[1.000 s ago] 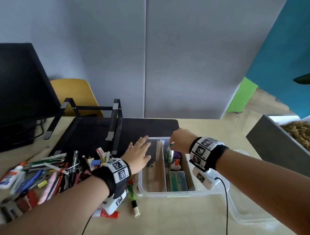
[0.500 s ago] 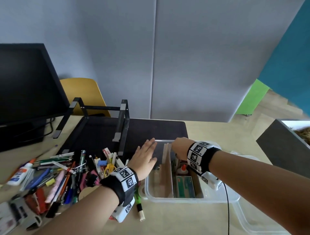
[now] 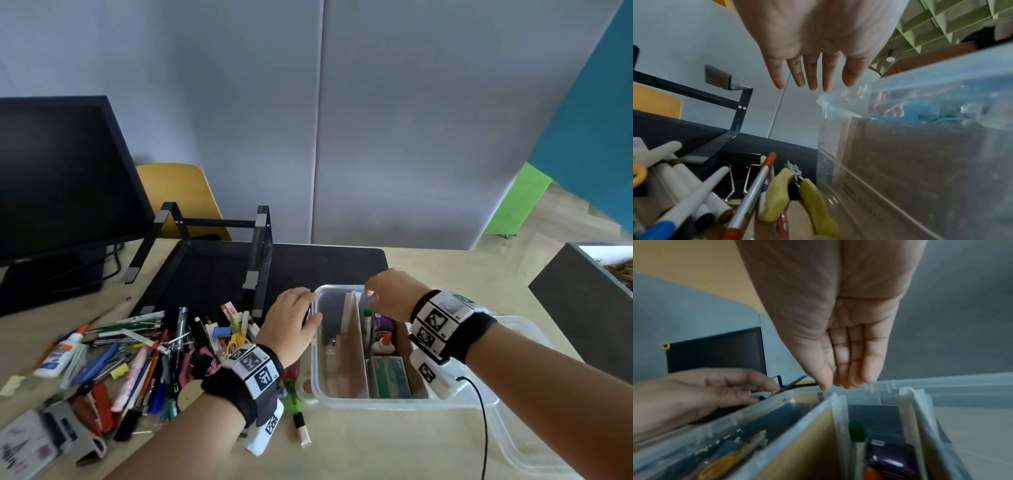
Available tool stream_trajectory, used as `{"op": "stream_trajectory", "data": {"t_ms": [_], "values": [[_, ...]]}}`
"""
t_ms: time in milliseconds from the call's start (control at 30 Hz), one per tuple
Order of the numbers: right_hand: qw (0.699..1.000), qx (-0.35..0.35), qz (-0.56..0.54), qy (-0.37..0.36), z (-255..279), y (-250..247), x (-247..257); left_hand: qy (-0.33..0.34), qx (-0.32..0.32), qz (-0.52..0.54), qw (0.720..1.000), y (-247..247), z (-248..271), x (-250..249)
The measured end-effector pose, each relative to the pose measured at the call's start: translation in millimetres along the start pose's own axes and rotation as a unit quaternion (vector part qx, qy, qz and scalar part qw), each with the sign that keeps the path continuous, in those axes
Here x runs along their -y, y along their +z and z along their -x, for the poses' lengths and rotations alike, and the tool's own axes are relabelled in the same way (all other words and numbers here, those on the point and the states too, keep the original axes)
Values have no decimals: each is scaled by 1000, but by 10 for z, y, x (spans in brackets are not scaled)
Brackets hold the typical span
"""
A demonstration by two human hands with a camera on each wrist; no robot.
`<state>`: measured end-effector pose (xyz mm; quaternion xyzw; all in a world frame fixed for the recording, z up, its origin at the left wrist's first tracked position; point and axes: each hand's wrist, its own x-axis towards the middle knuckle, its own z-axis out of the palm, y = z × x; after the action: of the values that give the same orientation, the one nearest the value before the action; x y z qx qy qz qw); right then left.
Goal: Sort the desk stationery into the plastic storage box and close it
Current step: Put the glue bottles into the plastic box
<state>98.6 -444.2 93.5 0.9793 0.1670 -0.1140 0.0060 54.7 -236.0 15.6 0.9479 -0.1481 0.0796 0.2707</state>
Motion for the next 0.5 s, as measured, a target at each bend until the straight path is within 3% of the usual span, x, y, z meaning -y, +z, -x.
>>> {"op": "stream_trajectory", "data": {"t_ms": [133, 333, 500], "values": [[999, -3, -31, 10, 87, -35, 160, -21, -25, 2, 999, -163, 147, 170], [995, -22, -96, -5, 249, -164, 662, -112, 109, -33, 987, -487, 528, 614], [990, -20, -129, -60, 278, -229, 1258, -152, 160, -47, 974, -786, 865, 992]]}}
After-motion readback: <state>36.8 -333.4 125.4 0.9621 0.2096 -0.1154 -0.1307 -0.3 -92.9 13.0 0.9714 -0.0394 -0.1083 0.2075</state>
